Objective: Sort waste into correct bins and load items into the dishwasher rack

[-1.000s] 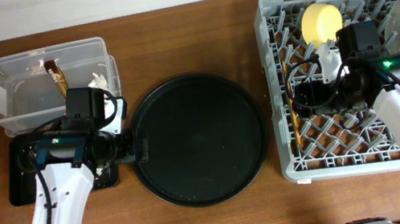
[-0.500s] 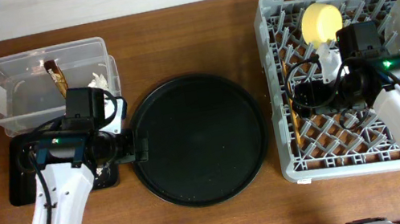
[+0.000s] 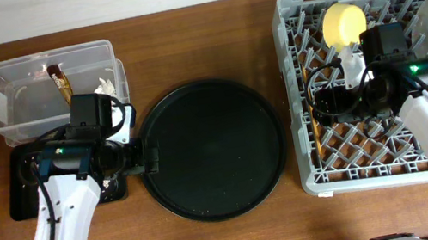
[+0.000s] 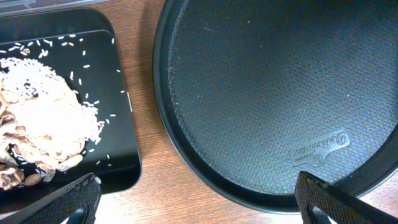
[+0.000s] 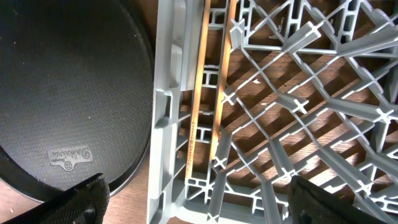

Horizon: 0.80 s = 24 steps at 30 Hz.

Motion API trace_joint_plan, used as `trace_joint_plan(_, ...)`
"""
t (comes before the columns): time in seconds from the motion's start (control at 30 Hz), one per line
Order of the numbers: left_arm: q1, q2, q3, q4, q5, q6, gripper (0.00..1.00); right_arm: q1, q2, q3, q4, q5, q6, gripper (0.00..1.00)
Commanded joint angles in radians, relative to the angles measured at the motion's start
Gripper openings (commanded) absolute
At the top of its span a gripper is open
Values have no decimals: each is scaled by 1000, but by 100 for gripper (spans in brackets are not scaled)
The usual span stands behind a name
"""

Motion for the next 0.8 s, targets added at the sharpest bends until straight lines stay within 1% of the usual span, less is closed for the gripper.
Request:
trace_joint_plan(0.0,3,-5,-10,4,5,-10,99,-6,3,-7,-5,10,4,93)
trace_joint_plan(0.03,3,-5,-10,6,4,-10,99,-6,3,-7,-5,10,4,94)
trace_joint_plan(0.1,3,-5,-10,11,4,-10,99,-6,3,-7,-5,10,4,97)
trace_joint_plan(0.17,3,-5,-10,26,4,-10,99,-6,3,-7,-8,10,4,98)
trace_joint_plan(0.3,3,-8,-10,2,3,-10,99,-6,-1,-7,-47,35,4,97)
trace_joint_plan(0.43,3,-81,-47,20,3,-10,99,-6,-87,-23,-29,63,4,98)
trace_joint_plan(0.47,3,-132,-84,52,3,-10,99,-6,-141,-45,2,63,4,99)
trace_joint_plan(0.57,3,-315,-222,161,3,-10,99,-6,-303,-131,94,71,5,98)
trace_joint_plan(0.63,3,-525,-357,247,3,-10,99,-6,-454,-229,157,77,6,98)
trace_joint_plan(0.77,3,-745,-466,284,4,-10,99,-6,-603,-316,161,77,12,98)
